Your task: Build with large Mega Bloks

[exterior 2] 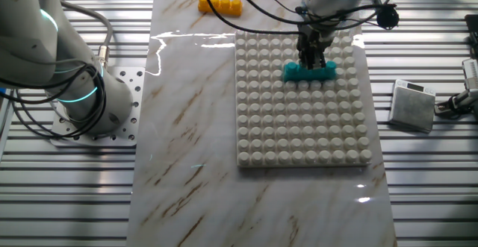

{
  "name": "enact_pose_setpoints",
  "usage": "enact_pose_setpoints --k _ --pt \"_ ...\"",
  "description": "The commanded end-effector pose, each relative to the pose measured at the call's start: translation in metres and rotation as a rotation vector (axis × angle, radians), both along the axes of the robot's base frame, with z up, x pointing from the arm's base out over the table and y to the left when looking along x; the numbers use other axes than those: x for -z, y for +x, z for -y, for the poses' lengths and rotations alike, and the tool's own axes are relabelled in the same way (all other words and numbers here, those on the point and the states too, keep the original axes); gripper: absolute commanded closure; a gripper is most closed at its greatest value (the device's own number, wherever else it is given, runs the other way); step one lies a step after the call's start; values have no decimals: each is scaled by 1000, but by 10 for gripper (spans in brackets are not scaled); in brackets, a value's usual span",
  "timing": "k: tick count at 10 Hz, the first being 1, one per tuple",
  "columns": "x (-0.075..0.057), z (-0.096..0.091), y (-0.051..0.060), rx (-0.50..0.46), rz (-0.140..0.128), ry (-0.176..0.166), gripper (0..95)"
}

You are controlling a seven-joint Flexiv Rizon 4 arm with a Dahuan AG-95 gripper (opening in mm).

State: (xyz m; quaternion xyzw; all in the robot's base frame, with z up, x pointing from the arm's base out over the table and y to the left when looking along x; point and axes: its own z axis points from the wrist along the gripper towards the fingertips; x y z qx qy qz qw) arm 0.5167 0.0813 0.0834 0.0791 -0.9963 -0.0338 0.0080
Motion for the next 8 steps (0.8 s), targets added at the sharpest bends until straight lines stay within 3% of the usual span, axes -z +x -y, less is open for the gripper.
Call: enact_pose_setpoints --k 1,4,8 --pt "6 -1 0 3 -8 0 950" --pt "-12 2 3 2 -23 -1 950" --pt "-12 1 5 3 -24 -8 950"
